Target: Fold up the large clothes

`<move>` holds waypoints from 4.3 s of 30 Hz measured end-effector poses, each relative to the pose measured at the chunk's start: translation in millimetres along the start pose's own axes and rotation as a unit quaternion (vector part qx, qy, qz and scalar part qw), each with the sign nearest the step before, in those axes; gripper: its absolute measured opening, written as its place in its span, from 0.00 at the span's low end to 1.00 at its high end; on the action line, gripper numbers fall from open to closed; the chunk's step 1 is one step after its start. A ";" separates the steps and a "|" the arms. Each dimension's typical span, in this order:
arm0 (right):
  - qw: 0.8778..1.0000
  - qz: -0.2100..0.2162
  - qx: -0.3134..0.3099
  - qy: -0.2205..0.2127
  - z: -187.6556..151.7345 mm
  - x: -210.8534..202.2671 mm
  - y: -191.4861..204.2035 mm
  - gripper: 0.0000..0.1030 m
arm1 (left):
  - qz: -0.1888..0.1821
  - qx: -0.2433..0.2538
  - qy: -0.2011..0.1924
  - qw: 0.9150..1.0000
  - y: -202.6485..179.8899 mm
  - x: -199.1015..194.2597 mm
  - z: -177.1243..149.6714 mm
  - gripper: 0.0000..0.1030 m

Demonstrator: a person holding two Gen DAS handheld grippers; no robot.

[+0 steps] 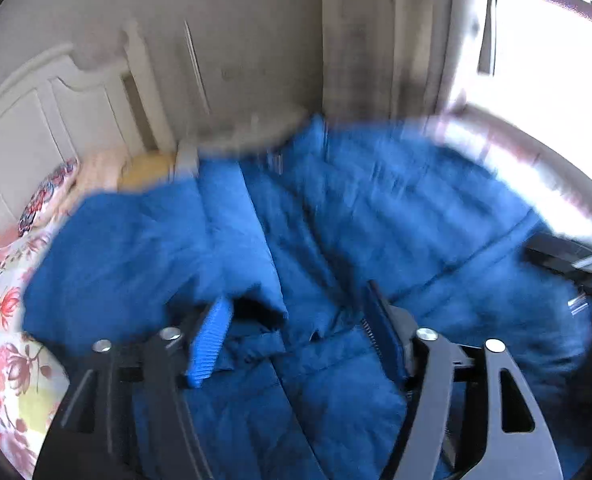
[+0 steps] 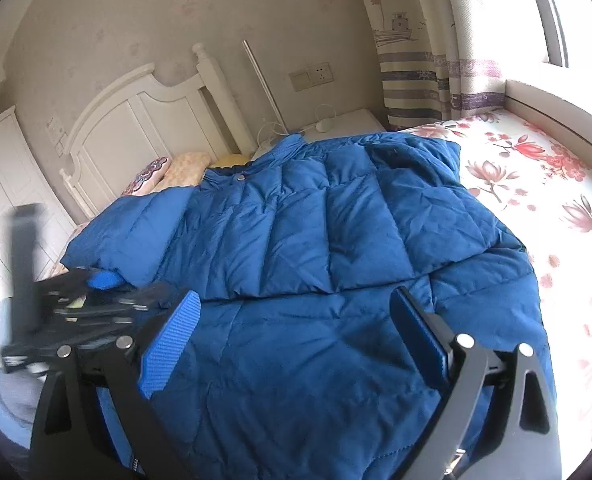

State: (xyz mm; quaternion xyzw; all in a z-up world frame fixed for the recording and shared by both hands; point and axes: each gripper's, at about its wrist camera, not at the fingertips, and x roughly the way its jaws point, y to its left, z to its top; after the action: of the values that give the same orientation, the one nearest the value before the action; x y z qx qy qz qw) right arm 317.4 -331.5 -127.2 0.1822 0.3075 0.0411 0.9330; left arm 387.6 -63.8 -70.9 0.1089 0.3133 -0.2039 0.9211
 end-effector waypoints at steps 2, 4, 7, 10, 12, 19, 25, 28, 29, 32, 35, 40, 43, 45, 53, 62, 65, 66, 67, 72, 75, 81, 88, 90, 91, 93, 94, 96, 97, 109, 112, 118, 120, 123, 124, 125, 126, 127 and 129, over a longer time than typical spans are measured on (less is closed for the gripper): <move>1.000 0.004 0.003 -0.002 -0.3 -0.8 -0.8 0.92 | -0.003 -0.055 -0.099 0.994 21.9 -48.1 -3.7 0.94; 1.000 0.005 0.003 -0.001 0.6 -0.8 -1.8 0.92 | 0.011 -0.127 -0.151 0.980 51.3 -76.3 -14.6 0.96; 1.000 0.004 -0.002 0.000 0.5 -0.2 0.4 0.92 | 0.078 -0.270 -0.126 0.951 106.9 -73.7 -38.3 0.95; 1.000 0.000 -0.011 0.005 -0.7 0.6 4.5 0.92 | 0.111 -0.405 -0.039 0.907 160.7 -49.0 -76.1 0.84; 1.000 -0.003 -0.020 0.009 -1.8 2.3 8.7 0.92 | 0.111 -0.431 -0.011 0.895 170.1 -38.3 -94.4 0.80; 0.993 -0.053 -0.095 0.037 -5.1 11.2 43.7 0.86 | 0.160 -0.370 0.069 0.913 150.9 -8.3 -98.1 0.74; 0.952 -0.028 -0.298 0.063 -10.8 48.5 156.5 0.85 | 0.153 -0.382 0.070 0.909 163.4 -19.8 -106.7 0.76; 0.922 -0.033 -0.380 0.070 -17.0 80.5 204.7 0.82 | 0.146 -0.387 0.064 0.908 162.8 -21.6 -109.6 0.78; 0.915 -0.032 -0.396 0.073 -18.4 89.6 216.7 0.78 | 0.143 -0.389 0.062 0.908 167.1 -18.5 -107.6 0.79; 0.897 -0.026 -0.433 0.082 -22.0 113.9 249.9 0.77 | 0.136 -0.392 0.058 0.908 167.2 -19.4 -108.8 0.80; 0.899 -0.013 -0.430 0.083 -15.7 125.4 261.2 0.67 | 0.136 -0.390 0.060 0.909 168.7 -17.5 -107.7 0.81; 0.941 0.069 -0.328 0.040 22.9 94.4 224.3 0.20 | 0.134 -0.389 0.060 0.909 168.3 -18.0 -107.7 0.84; 0.977 0.110 -0.183 -0.014 58.6 52.1 163.0 0.19 | 0.137 -0.386 0.064 0.910 167.7 -17.0 -106.6 0.84; 0.988 0.125 -0.087 -0.037 70.9 32.7 114.7 0.19 | 0.140 -0.382 0.067 0.911 166.7 -15.9 -106.0 0.84; 0.978 0.091 0.186 0.034 33.4 60.9 -34.1 0.25 | 0.145 -0.387 0.065 0.908 167.3 -18.0 -107.7 0.85; 0.970 0.118 0.212 0.030 29.5 60.2 -43.5 0.36 | 0.197 -0.313 -0.141 0.918 131.6 -93.7 -96.9 0.85; 0.975 0.118 0.187 0.024 32.2 51.4 -45.9 0.17 | 0.197 -0.279 -0.145 0.928 117.7 -93.2 -91.4 0.86; 0.980 0.118 0.163 0.014 34.9 45.8 -36.4 0.15 | 0.200 -0.278 -0.133 0.930 118.0 -89.2 -90.4 0.86; 0.983 0.122 0.137 -0.003 38.5 35.6 -26.6 0.14 | 0.199 -0.282 -0.124 0.930 120.5 -86.5 -90.5 0.86; 0.983 0.130 0.121 -0.041 47.5 -9.7 -20.1 0.14 | 0.202 -0.327 -0.119 0.916 138.4 -90.9 -98.9 0.86; 0.984 0.093 0.153 -0.002 34.7 2.2 -41.1 0.14 | 0.202 -0.333 -0.108 0.915 140.5 -85.7 -99.7 0.86; 0.979 0.029 0.202 0.026 11.3 7.7 -66.7 0.36 | 0.201 -0.343 -0.101 0.912 144.6 -82.8 -101.7 0.86; 0.996 -0.064 -0.022 -0.052 55.4 -21.5 12.4 0.47 | 0.199 -0.354 -0.085 0.910 148.9 -76.0 -103.2 0.86; 0.994 -0.067 -0.086 -0.029 63.1 2.8 35.4 0.48 | 0.199 -0.361 -0.086 0.907 151.0 -77.3 -105.2 0.86; 0.991 -0.075 -0.112 -0.013 63.7 17.2 43.2 0.47 | 0.199 -0.364 -0.087 0.906 152.0 -77.8 -106.3 0.86; 0.987 -0.090 -0.132 0.023 65.1 44.1 46.5 0.46 | 0.197 -0.375 -0.084 0.902 156.0 -77.4 -109.3 0.87; 0.983 -0.117 -0.127 0.056 62.3 60.9 39.0 0.46 | 0.198 -0.379 -0.084 0.900 157.2 -77.6 -110.5 0.87; 0.985 -0.111 -0.107 0.080 50.9 71.1 26.4 0.45 | 0.200 -0.380 -0.089 0.899 156.6 -79.8 -110.7 0.87; 0.987 -0.101 -0.107 0.072 48.9 73.1 23.1 0.45 | 0.202 -0.376 -0.092 0.900 155.2 -81.1 -109.9 0.87; 0.987 -0.095 -0.110 0.070 41.9 74.4 22.1 0.47 | 0.097 -0.301 -0.006 0.949 130.7 -27.9 -13.9 0.89; 0.988 -0.087 -0.103 0.070 42.6 73.6 20.9 0.47 | 0.109 -0.271 0.083 0.953 119.0 26.3 -33.4 0.89; 0.990 -0.078 -0.097 0.070 43.6 73.7 18.0 0.48 | 0.138 -0.236 0.079 0.959 102.2 23.1 -18.6 0.89; 0.990 -0.075 -0.095 0.071 43.3 74.3 17.0 0.48 | 0.150 -0.224 0.050 0.962 100.0 14.0 4.6 0.89; 0.990 -0.074 -0.093 0.070 42.8 74.7 17.2 0.48 | 0.143 -0.205 0.054 0.967 94.2 33.0 37.1 0.89; 0.990 -0.074 -0.093 0.070 42.9 74.7 17.0 0.48 | 0.151 -0.195 0.062 0.967 90.9 44.3 43.5 0.89; 0.990 -0.074 -0.093 0.071 43.1 74.5 16.7 0.48 | 0.169 -0.176 0.081 0.966 86.1 63.1 46.8 0.89; 0.991 -0.073 -0.092 0.071 42.9 74.5 16.3 0.48 | 0.182 -0.166 0.107 0.963 83.9 81.0 45.6 0.89; 0.991 -0.071 -0.091 0.070 42.7 74.4 16.0 0.48 | 0.187 -0.164 0.144 0.958 85.0 105.6 37.0 0.90; 0.991 -0.068 -0.088 0.069 42.7 73.8 15.8 0.48 | 0.196 -0.160 0.142 0.957 84.8 117.0 28.0 0.95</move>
State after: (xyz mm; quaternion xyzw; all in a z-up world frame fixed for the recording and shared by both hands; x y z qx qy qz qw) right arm 402.6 -316.3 -131.0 0.0747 0.3782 0.0172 0.9225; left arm 524.4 -33.3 -115.6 0.0474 0.4417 0.0507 0.8945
